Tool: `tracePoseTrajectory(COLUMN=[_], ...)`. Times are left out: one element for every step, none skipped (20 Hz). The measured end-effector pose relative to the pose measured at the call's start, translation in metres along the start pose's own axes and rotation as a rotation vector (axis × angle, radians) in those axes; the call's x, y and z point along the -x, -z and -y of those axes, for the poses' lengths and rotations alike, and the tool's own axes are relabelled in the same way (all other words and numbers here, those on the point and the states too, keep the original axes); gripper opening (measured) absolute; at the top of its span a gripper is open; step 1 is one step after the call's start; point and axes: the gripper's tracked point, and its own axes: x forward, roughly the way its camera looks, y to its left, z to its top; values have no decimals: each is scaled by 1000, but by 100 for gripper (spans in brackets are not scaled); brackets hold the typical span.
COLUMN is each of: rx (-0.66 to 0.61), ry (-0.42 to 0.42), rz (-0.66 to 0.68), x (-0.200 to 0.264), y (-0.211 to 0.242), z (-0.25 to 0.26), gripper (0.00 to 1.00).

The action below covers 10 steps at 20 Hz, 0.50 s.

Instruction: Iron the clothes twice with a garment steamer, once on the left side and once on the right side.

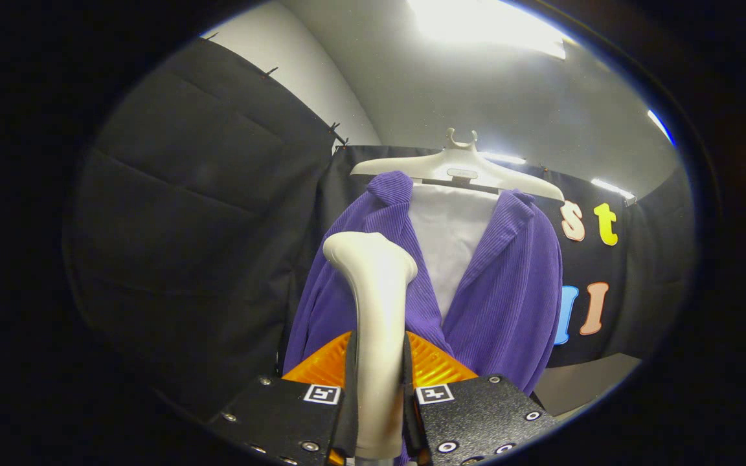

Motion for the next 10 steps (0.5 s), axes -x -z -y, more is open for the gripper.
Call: tracePoseTrajectory(rx=[-7,-6,-1,2,2,3,3,2,6,6], ry=[-6,-10,-15,-20,-24,-28,-30,-34,-39,-45], rz=[-13,-23,-33,-44,-57,-66,-69,-72,-81,-86], x=[5,11,15,19,19,18,22,29,34,38], y=[9,15,22,30,36,41,46,51,57,63], z=[-2,-3,-3,-3,-4,-3,-2,-4,-5,-6], gripper=[28,28,28,28,28,28,28,28,28,28])
